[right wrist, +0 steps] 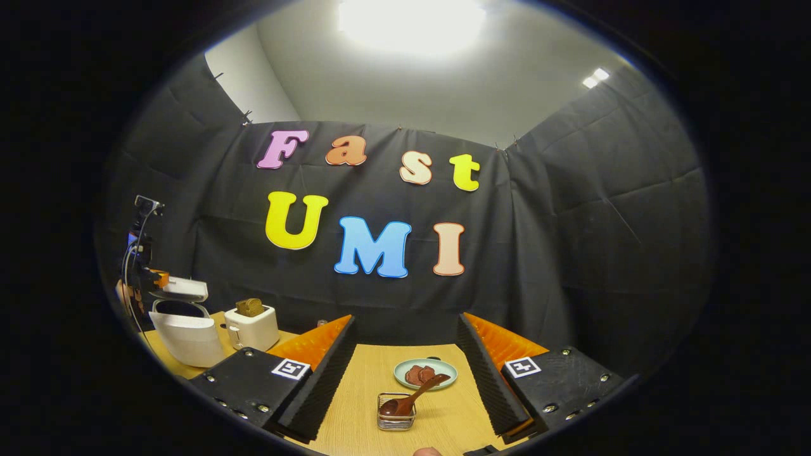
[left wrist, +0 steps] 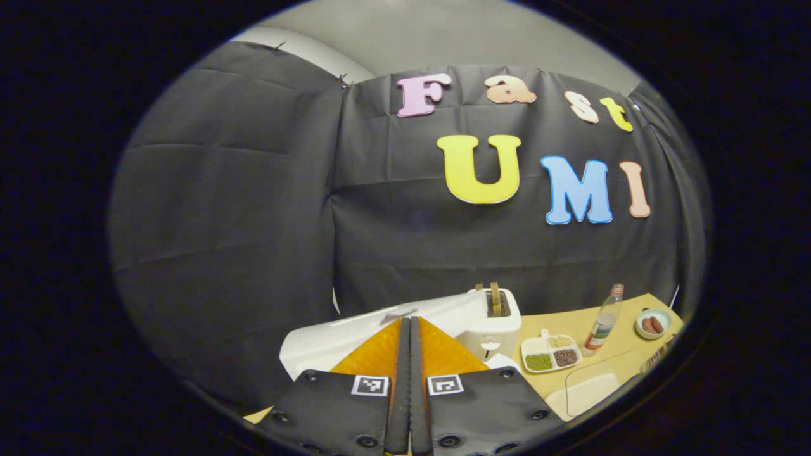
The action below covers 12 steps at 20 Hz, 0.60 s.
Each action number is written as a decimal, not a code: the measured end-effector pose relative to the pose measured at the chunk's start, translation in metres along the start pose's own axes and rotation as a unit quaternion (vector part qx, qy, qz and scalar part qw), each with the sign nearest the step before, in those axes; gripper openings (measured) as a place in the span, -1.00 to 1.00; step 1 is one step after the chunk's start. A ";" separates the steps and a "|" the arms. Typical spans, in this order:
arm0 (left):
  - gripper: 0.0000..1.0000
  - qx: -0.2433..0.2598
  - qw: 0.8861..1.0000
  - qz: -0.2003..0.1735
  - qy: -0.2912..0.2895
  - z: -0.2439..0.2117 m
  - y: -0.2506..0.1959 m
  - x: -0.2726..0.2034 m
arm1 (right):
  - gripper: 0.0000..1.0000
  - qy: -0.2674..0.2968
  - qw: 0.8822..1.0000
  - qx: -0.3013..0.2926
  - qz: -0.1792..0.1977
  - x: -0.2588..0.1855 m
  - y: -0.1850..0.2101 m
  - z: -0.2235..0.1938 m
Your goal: Close the left gripper, press the button to open the rice cooker; take a wooden spoon from the chopstick holder with the right hand, scoop a spoonful of rice and pour it into the rice cooker, then put the wooden spoon back into the chopstick holder.
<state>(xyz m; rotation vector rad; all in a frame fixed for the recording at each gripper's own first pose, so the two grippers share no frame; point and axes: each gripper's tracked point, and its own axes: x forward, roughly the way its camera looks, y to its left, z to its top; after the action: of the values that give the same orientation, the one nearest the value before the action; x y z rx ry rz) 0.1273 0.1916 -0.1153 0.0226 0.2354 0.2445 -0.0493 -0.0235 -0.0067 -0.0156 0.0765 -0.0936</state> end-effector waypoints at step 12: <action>0.59 -0.023 0.993 -0.050 -0.104 0.094 -0.056 -0.119 | 0.92 0.004 1.000 0.024 0.014 0.052 -0.018 -0.022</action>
<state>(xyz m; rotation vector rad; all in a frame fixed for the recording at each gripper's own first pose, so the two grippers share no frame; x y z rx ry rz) 0.0504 0.1088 0.0000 -0.0089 0.0235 0.1471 -0.0013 -0.0470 -0.0327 0.0338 0.0820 -0.0678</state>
